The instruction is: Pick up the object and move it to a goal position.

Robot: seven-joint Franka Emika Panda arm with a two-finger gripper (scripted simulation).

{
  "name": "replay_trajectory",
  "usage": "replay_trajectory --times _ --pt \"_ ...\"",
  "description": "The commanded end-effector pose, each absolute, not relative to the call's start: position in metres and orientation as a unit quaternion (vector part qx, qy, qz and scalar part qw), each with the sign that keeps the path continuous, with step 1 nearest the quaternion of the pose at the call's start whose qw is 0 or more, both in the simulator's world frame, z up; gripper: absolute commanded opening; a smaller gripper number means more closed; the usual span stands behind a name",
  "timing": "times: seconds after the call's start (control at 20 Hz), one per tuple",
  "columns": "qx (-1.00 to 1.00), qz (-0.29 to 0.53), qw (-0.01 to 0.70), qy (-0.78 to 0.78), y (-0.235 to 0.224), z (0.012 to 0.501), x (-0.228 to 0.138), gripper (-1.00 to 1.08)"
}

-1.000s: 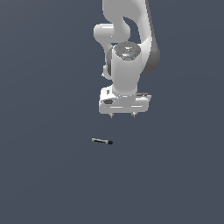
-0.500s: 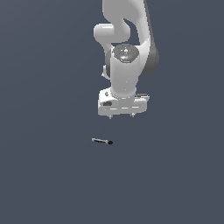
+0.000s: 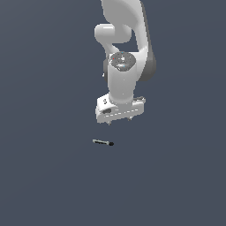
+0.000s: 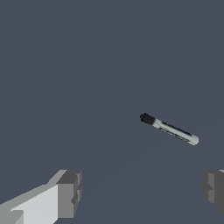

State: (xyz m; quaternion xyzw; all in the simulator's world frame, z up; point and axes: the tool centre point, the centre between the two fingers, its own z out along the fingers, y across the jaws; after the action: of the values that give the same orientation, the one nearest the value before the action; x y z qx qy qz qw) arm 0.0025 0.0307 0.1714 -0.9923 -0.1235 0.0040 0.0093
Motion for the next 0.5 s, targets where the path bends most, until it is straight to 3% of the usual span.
replay_trajectory --times 0.0,0.45 --pt "-0.988 0.004 0.008 -0.153 0.026 0.166 0.005 1.00" --pt "-0.964 0.004 0.003 -0.264 0.009 0.144 0.014 1.00"
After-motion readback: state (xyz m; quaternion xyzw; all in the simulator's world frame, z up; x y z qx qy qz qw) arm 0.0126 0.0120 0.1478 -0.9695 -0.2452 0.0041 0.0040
